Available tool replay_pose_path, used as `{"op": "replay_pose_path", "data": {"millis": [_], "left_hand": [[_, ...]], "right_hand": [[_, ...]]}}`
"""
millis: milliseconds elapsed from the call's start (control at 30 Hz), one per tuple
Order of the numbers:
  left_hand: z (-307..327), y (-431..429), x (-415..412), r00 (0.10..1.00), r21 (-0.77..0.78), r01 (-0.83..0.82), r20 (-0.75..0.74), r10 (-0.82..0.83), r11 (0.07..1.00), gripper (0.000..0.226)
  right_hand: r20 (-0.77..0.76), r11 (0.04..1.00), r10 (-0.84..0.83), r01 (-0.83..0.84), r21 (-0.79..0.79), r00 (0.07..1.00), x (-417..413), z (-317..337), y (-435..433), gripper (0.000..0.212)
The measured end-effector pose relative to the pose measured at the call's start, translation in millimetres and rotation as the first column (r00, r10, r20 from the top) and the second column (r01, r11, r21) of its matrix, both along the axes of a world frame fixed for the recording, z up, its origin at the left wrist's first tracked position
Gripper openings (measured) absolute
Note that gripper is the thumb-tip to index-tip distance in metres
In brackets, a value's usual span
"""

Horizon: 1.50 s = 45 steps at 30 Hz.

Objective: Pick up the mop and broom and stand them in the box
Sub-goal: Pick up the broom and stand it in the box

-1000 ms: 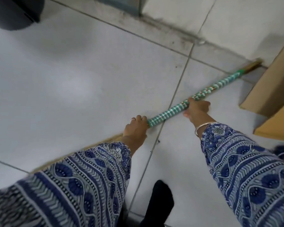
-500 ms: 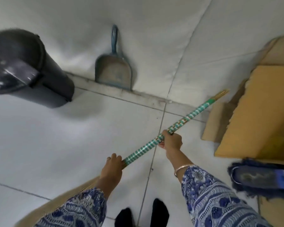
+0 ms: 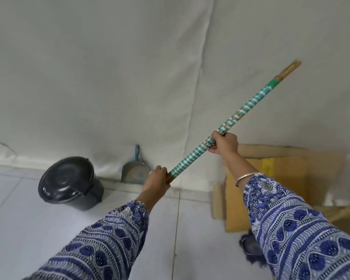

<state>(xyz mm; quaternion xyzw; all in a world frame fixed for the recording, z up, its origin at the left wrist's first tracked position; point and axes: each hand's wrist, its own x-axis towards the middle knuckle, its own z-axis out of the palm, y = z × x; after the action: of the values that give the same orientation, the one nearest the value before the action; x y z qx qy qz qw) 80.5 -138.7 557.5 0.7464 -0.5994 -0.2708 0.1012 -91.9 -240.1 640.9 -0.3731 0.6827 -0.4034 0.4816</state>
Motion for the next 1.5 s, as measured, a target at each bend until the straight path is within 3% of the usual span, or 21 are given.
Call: {"op": "replay_pose_path", "data": {"millis": [167, 267, 333, 533, 667, 733, 833, 1100, 1333, 1500], "left_hand": [[88.9, 3.1, -88.4, 0.985, -0.12, 0.114, -0.119, -0.128, 0.986, 0.019], [122.9, 11.8, -170.1, 0.959, -0.186, 0.189, -0.174, -0.222, 0.964, 0.045], [135.8, 19.6, -233.1, 0.937, -0.23, 0.244, -0.193, -0.29, 0.942, 0.049], [153.9, 57.6, -433.8, 0.877, -0.241, 0.361, -0.24, -0.416, 0.901, 0.048], [153.6, 77.7, -553.1, 0.855, -0.18, 0.386, -0.297, -0.424, 0.905, 0.025], [148.9, 84.1, -605.6, 0.842, -0.155, 0.39, -0.339, -0.42, 0.908, 0.028], [136.1, 86.2, -670.3, 0.827, -0.104, 0.4, -0.386, -0.408, 0.91, 0.041], [58.8, 36.8, -809.0, 0.807, -0.047, 0.364, -0.482, -0.34, 0.93, 0.021], [-44.0, -21.0, -901.6, 0.859, 0.115, 0.369, -0.422, -0.291, 0.923, 0.026], [-113.2, -59.0, -953.9, 0.887, 0.207, 0.325, -0.405, -0.221, 0.923, 0.028]], "right_hand": [[-0.087, 0.99, -0.005, -0.008, -0.141, 0.996, -98.1, 119.4, 30.5, 0.01], [-0.116, 0.975, -0.056, 0.029, -0.219, 0.992, -177.0, 165.7, 58.0, 0.008], [-0.145, 0.965, -0.092, 0.052, -0.256, 0.985, -234.7, 189.2, 80.7, 0.006], [-0.214, 0.936, -0.187, 0.107, -0.336, 0.959, -417.2, 216.5, 152.2, 0.005], [-0.279, 0.921, -0.245, 0.133, -0.367, 0.929, -521.8, 218.1, 185.2, 0.008], [-0.297, 0.92, -0.257, 0.139, -0.367, 0.92, -568.5, 216.9, 192.3, 0.01], [-0.338, 0.924, -0.253, 0.123, -0.362, 0.907, -630.7, 207.7, 190.3, 0.008], [-0.459, 0.963, -0.153, 0.028, -0.267, 0.875, -752.5, 139.8, 130.7, 0.004], [-0.523, 0.989, 0.009, -0.086, -0.124, 0.852, -832.8, 28.6, 64.7, 0.005], [-0.556, 0.981, 0.118, -0.184, -0.064, 0.822, -872.7, -55.0, 15.4, 0.021]]}}
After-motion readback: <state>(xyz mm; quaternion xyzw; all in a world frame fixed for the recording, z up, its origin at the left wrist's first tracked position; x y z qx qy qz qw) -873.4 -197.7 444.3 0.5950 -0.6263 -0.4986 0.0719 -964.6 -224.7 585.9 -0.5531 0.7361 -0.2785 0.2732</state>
